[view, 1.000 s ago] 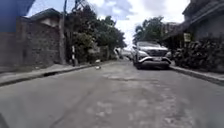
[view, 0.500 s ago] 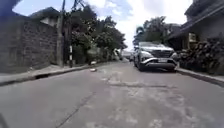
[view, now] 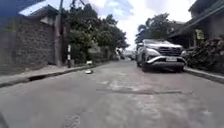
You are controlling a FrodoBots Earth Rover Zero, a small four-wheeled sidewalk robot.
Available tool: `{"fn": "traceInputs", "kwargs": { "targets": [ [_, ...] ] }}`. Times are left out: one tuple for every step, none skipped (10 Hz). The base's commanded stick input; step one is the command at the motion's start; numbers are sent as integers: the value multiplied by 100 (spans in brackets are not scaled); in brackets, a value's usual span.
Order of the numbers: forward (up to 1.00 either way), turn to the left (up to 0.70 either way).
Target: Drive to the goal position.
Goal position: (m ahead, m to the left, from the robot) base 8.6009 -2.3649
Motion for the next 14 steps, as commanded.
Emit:
{"fn": "traceInputs", "kwargs": {
  "targets": [
    [100, 0],
    [100, -2],
    [100, -13],
    [100, -18],
    [100, -15],
    [100, -12],
    [100, -10],
    [100, -7],
    [100, -4],
    [100, -1],
    [100, 0],
    [100, 0],
    [100, 0],
    [100, 0]
  ]
}}
